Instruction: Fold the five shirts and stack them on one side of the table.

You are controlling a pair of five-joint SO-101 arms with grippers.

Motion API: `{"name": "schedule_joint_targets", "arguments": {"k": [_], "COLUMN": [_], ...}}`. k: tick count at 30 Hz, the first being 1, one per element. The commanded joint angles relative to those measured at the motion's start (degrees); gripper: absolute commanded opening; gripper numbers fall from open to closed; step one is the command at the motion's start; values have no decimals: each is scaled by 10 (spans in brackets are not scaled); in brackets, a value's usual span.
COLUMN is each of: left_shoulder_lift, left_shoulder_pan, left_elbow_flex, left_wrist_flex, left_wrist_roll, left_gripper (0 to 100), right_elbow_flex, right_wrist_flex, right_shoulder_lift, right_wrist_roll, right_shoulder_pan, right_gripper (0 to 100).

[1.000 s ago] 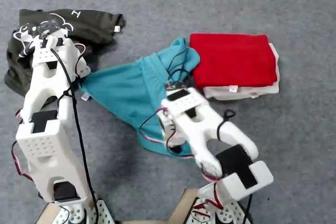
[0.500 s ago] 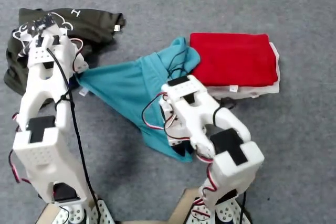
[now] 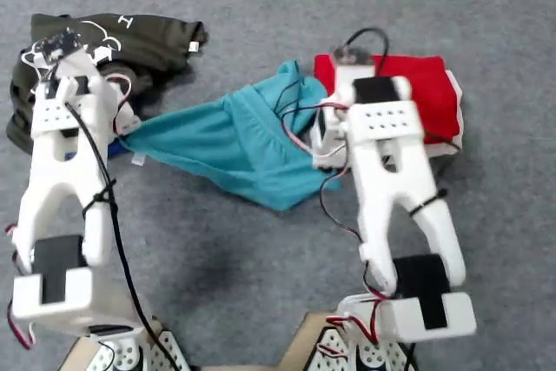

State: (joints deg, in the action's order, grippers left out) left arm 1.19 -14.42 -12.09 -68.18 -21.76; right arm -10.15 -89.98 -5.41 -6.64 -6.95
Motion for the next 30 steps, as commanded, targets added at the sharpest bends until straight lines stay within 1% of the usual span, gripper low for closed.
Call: {"name": "schedule_joint_targets", "arguments": {"k": [1,3,7,12,17,20,23,26,28,30], "left_shoulder_lift": [84,125,207,311,440,524,589,621,623,617], "left_shoulder_pan": [-4,-7,-22,-43,-36,-36,-36,-29,0,46], "left_elbow_flex": [-49,-75,-111,-114,-107,-65,7,84,145,197], "left_wrist_flex": [2,1,0,0,-1,-1,-1,-4,-37,-91], "left_wrist_roll": [39,56,69,68,68,67,67,68,69,82], "left_gripper": [29,29,29,29,29,29,29,29,29,29], "right_elbow_flex": [73,106,199,352,516,615,708,786,831,852], "right_wrist_flex": [-3,0,3,3,18,50,80,117,141,154], "right_shoulder_lift": [-70,-103,-149,-163,-162,-163,-162,-166,-166,-163], "right_wrist_roll": [-2,-18,-58,-107,-147,-147,-147,-146,-146,-144], "right_shoulder_pan": [12,10,7,8,8,8,8,8,11,11], "right_gripper": [13,13,13,13,13,13,13,13,13,13]}}
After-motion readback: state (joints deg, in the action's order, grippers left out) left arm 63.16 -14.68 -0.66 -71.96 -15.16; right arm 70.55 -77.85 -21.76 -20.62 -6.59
